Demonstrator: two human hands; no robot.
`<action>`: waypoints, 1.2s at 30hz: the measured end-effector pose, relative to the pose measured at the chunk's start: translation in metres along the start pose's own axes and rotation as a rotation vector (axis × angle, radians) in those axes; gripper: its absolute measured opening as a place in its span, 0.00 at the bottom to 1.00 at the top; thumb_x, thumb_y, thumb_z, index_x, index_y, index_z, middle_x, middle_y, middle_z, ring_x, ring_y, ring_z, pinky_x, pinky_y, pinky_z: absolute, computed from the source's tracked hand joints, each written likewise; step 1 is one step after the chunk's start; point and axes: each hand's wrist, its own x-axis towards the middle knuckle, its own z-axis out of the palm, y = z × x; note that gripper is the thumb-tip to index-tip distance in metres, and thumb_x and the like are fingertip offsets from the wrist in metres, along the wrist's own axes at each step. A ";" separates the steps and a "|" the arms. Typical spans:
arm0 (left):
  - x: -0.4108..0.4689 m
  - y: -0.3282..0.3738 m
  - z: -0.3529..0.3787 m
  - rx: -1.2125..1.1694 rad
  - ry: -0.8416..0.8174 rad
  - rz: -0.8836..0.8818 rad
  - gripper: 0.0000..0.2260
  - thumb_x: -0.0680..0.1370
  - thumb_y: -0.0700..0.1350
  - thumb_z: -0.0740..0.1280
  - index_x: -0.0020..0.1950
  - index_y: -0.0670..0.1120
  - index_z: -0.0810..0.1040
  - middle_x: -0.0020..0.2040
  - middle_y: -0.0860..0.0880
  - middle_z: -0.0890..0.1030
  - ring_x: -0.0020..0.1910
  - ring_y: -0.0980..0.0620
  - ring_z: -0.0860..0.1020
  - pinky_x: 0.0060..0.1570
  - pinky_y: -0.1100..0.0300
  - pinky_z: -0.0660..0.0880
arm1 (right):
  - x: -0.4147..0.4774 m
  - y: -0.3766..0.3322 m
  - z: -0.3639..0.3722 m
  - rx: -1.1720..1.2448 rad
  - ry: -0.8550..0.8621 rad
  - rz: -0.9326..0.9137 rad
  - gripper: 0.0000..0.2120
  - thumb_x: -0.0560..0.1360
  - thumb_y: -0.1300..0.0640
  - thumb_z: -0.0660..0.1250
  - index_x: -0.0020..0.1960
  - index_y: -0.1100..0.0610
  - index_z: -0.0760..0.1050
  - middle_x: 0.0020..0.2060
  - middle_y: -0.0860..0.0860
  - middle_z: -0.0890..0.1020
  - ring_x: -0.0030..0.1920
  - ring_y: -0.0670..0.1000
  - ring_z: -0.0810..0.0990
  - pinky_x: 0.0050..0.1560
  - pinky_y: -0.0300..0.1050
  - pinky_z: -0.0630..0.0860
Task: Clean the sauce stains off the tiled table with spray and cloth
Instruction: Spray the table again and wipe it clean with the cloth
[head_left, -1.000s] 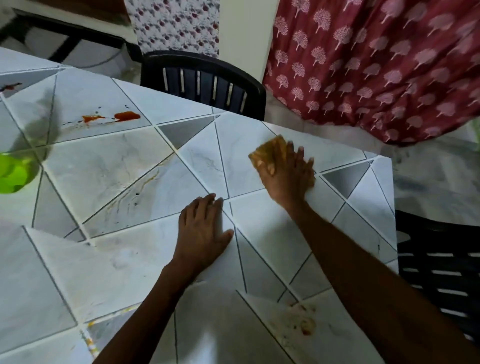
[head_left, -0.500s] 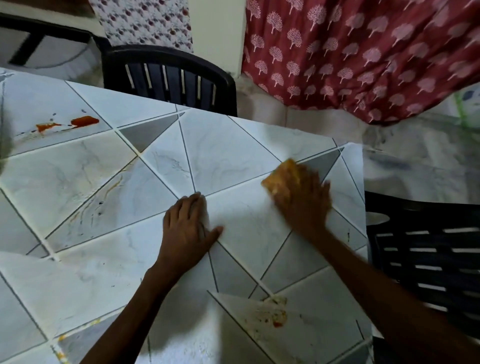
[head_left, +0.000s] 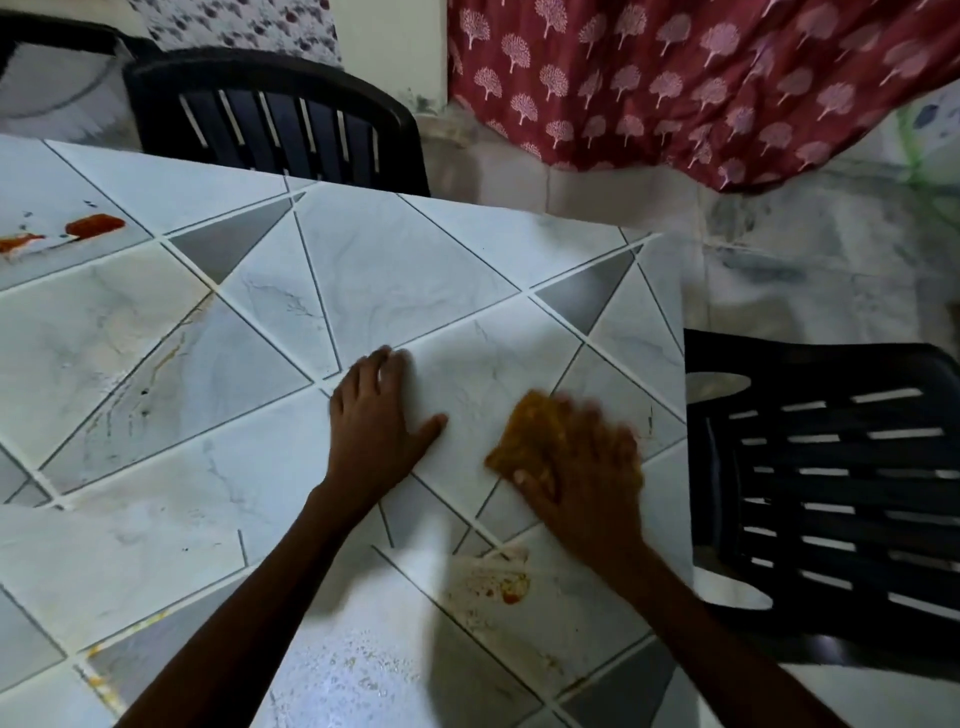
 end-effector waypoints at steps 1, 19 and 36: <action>0.002 0.005 0.003 0.002 -0.021 -0.001 0.41 0.69 0.68 0.65 0.76 0.48 0.63 0.76 0.44 0.63 0.74 0.40 0.62 0.69 0.42 0.63 | 0.021 0.017 -0.003 -0.023 0.014 0.057 0.38 0.79 0.32 0.54 0.83 0.45 0.47 0.83 0.52 0.50 0.82 0.61 0.50 0.79 0.66 0.46; 0.024 0.085 0.032 -0.040 -0.065 0.210 0.37 0.71 0.67 0.63 0.77 0.52 0.63 0.77 0.43 0.62 0.75 0.38 0.61 0.71 0.42 0.61 | -0.013 0.064 -0.012 0.042 0.028 0.392 0.36 0.79 0.33 0.55 0.82 0.45 0.52 0.83 0.54 0.53 0.81 0.63 0.51 0.79 0.67 0.48; 0.026 0.094 0.044 0.074 -0.095 0.219 0.39 0.69 0.73 0.56 0.77 0.55 0.65 0.77 0.43 0.63 0.74 0.35 0.61 0.68 0.38 0.65 | -0.025 0.062 -0.009 0.307 0.123 0.652 0.39 0.78 0.30 0.51 0.83 0.49 0.50 0.79 0.56 0.61 0.70 0.63 0.72 0.66 0.60 0.74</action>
